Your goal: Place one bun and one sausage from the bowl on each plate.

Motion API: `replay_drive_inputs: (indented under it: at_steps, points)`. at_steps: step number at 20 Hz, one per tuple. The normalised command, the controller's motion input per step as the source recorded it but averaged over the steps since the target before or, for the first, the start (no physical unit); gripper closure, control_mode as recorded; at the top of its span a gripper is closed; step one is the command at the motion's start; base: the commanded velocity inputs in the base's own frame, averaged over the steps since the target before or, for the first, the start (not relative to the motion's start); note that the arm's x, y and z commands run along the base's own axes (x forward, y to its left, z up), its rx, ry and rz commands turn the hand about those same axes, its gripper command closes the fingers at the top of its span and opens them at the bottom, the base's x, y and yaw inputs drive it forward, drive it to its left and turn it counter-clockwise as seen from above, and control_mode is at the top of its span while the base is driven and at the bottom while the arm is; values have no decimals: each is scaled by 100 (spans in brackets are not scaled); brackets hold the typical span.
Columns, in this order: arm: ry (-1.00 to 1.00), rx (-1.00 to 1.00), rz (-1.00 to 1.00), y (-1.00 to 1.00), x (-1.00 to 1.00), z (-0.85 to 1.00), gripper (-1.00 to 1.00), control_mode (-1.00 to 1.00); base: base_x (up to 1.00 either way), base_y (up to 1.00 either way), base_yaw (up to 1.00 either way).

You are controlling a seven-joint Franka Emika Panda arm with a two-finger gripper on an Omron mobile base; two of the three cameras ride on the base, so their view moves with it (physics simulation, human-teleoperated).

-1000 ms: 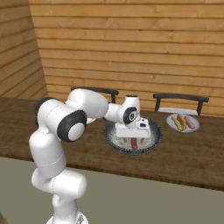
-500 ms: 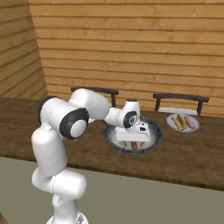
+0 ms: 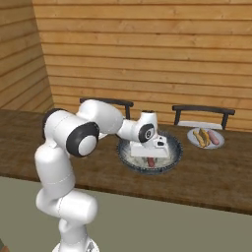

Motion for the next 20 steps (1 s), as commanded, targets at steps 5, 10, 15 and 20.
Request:
replay_drive_inputs:
  at_steps: [5,10,15,20]
  points:
    - [-12,0,-12,15,0,84,100,-100,0,0,0]
    - [-9,0,-30,47,1,100,100,-100,0,0,0]
    - [-26,1,-37,82,0,46,100,-100,0,0,0]
    - [-25,3,-27,100,0,1,100,-100,0,0,0]
